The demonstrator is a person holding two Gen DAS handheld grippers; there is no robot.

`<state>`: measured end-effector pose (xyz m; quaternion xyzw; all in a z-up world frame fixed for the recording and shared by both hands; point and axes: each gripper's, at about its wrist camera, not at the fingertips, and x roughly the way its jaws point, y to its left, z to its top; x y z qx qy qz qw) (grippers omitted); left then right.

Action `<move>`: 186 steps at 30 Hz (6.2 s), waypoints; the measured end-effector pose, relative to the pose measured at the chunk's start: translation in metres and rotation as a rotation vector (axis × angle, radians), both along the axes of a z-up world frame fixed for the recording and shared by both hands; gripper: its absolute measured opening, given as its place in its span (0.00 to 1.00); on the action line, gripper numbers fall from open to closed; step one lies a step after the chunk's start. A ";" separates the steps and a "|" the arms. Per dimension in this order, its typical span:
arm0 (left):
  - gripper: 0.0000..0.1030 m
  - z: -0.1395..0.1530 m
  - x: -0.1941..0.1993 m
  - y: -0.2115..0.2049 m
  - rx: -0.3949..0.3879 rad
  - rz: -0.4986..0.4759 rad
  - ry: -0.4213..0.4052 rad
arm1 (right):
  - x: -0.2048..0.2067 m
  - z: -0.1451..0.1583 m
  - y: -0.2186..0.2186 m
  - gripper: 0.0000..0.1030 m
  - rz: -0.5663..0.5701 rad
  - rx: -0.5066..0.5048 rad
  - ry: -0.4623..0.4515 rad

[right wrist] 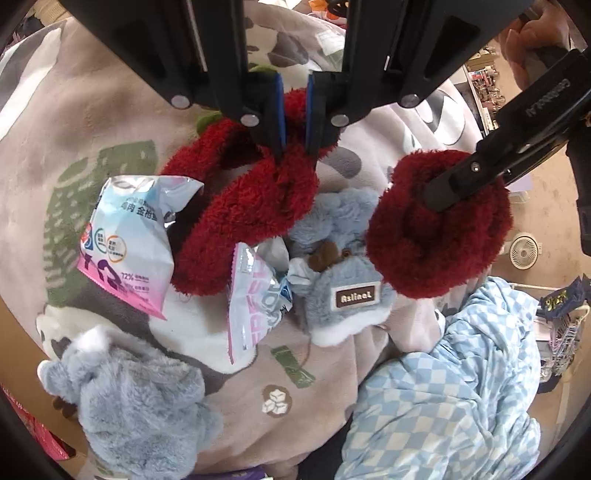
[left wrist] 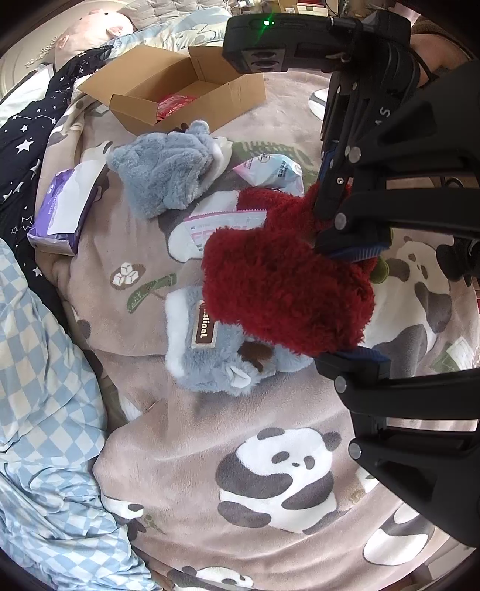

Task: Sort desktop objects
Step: 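Lift both red fuzzy plush toys up out of the pile, then carry both red plush toys over the open cardboard box, then lower both tools into the box and open them to release the red plush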

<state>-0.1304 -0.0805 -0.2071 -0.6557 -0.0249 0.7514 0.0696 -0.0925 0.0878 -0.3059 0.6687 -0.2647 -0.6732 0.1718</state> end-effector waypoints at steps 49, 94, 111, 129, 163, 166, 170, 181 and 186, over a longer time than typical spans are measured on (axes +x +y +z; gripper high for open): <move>0.34 -0.008 0.034 -0.009 -0.084 0.001 -0.004 | 0.019 -0.043 -0.028 0.24 0.000 0.128 -0.090; 0.33 0.132 0.067 0.122 -0.099 -0.239 0.110 | 0.059 0.201 0.090 0.13 -0.031 0.056 0.223; 0.33 0.154 0.019 0.261 -0.072 -0.463 0.163 | 0.056 0.237 0.227 0.13 -0.222 0.141 0.273; 0.33 0.102 -0.071 0.366 -0.077 -0.620 0.171 | -0.011 0.190 0.319 0.13 -0.352 0.169 0.270; 0.43 -0.028 -0.128 0.457 -0.135 -0.635 0.047 | -0.084 0.065 0.395 0.18 -0.389 0.288 0.144; 0.46 -0.025 -0.125 0.457 -0.162 -0.640 0.056 | -0.084 0.067 0.392 0.23 -0.380 0.314 0.115; 0.54 -0.018 -0.122 0.456 -0.204 -0.657 0.086 | -0.079 0.076 0.387 0.31 -0.360 0.368 0.106; 0.71 0.021 -0.114 0.450 -0.218 -0.666 0.160 | -0.063 0.118 0.378 0.33 -0.325 0.431 0.164; 0.76 0.036 -0.109 0.445 -0.262 -0.675 0.192 | -0.058 0.132 0.373 0.40 -0.319 0.460 0.178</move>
